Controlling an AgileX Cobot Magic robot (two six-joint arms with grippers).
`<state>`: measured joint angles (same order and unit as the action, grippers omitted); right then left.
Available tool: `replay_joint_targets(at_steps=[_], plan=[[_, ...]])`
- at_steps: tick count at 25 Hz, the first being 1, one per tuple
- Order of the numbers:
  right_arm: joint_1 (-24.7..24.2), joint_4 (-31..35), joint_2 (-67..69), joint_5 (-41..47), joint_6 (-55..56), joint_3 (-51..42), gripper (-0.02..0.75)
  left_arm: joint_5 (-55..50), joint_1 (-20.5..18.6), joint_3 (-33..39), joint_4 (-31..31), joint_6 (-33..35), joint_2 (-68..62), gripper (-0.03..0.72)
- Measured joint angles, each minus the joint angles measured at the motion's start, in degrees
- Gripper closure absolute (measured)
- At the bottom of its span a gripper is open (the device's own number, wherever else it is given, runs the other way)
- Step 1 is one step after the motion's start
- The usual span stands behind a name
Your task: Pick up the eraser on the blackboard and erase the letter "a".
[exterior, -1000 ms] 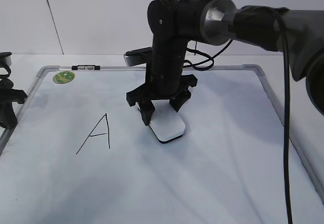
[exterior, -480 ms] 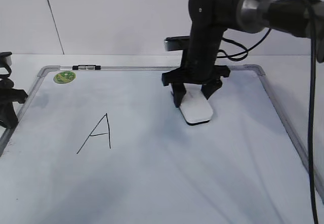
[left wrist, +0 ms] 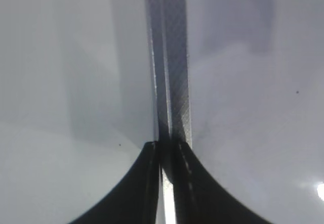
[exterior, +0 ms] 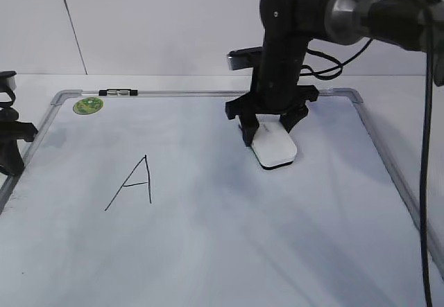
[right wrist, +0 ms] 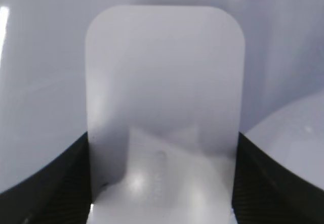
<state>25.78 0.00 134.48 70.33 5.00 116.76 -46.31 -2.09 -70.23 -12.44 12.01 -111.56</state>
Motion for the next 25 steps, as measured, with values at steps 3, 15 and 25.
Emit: replay_joint_targets(at_steps=[3, 15, 25], plan=[[4.21, 0.31, 0.0, -0.13, -0.73, 0.0, 0.17, 0.0, 0.0, 0.0, 0.0, 0.0, 0.0, 0.636], [6.67, -0.61, -3.59, -0.02, -2.52, -0.9, 0.17, 0.0, 0.0, -0.13, -0.11, 0.0, 0.0, 0.635], [5.73, -2.78, -13.82, 0.23, -2.41, -3.28, 0.17, 0.0, 0.0, -0.13, 0.0, 0.0, 0.0, 0.632]])
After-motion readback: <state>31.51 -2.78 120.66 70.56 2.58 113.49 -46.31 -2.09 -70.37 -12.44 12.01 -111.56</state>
